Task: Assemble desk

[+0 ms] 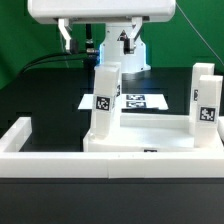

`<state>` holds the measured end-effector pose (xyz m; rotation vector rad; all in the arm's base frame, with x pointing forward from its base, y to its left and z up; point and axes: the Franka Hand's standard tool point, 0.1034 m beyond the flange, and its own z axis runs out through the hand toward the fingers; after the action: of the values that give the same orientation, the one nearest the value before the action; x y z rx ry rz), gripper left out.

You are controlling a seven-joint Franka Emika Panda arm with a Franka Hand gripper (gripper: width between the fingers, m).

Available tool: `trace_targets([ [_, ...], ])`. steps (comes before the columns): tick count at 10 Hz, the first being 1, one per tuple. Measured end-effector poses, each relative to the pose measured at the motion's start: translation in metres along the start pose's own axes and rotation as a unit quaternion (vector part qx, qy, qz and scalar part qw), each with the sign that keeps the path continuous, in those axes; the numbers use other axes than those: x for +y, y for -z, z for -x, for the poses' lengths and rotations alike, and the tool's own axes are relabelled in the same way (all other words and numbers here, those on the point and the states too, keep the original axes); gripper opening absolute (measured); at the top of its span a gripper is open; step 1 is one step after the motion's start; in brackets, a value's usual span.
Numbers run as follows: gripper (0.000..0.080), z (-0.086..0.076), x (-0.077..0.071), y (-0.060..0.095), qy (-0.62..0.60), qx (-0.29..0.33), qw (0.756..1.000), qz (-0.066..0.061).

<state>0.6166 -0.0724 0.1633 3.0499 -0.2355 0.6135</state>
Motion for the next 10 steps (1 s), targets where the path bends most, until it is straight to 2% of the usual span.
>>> trace_targets([
  [2,0.0649,0.003,-0.003,-0.001,-0.001,-0.017,1.000,-0.006],
  [4,0.0649,0.005,0.001,-0.004,-0.003,-0.022,1.000,-0.004],
  [5,0.0649,0.011,-0.001,-0.005,-0.006,-0.066,0.998,-0.016],
  [7,0.0649,0.010,-0.011,-0.003,-0.001,-0.145,0.989,-0.041],
  [10,0.0649,0.017,-0.014,-0.006,0.000,-0.225,0.973,-0.053],
])
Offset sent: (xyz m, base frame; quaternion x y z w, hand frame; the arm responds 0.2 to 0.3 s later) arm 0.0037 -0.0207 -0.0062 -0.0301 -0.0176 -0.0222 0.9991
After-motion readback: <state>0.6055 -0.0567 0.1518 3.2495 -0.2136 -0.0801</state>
